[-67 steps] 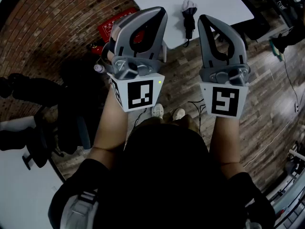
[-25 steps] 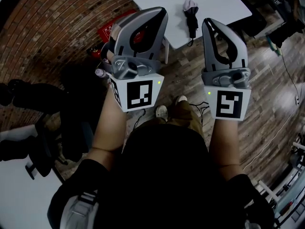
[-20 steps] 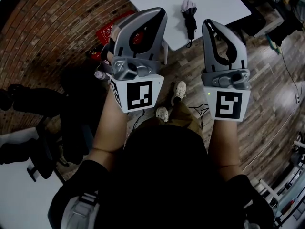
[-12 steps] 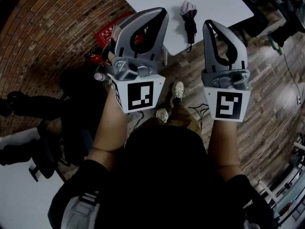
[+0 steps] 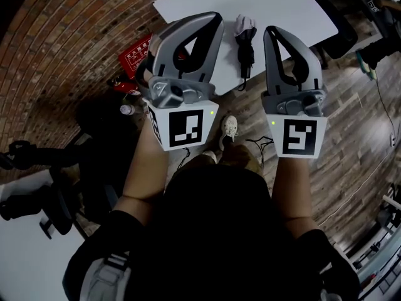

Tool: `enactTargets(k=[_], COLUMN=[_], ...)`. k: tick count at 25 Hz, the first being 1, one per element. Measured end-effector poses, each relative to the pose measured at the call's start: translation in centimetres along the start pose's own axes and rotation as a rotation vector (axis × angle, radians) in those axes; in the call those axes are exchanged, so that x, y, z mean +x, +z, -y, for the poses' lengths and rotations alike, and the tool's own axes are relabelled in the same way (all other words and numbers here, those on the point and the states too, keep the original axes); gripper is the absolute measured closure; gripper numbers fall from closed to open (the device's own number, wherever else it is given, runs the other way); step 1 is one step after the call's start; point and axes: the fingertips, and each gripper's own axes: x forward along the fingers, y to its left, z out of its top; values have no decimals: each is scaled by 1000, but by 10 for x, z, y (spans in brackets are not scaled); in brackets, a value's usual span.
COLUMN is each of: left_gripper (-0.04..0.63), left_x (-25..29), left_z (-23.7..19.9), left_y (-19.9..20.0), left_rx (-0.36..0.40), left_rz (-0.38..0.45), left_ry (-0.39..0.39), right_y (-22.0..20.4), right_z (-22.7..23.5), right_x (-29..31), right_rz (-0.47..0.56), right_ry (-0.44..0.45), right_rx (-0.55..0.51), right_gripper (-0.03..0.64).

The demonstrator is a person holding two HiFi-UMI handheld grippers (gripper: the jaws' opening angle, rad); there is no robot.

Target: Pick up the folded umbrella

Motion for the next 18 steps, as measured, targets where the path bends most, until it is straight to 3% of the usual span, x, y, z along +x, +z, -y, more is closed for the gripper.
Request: enactTargets(k=[6,12,18], left_gripper=[583,583,583], left_x=[46,80,102], left_z=[6,16,19], left_y=[-26,-41,-51], left_rx=[-1,-5,5], left_rz=[-19,-40,-53], left_ry=[-12,-28,-29], right_y=[-29,-52,-65], right_z=[28,57,68], right_x=[33,50,63], right_rz=[11,24,27], right_ry=[14,-8,21], right_rx=[12,94,92], right_gripper=[588,589,589])
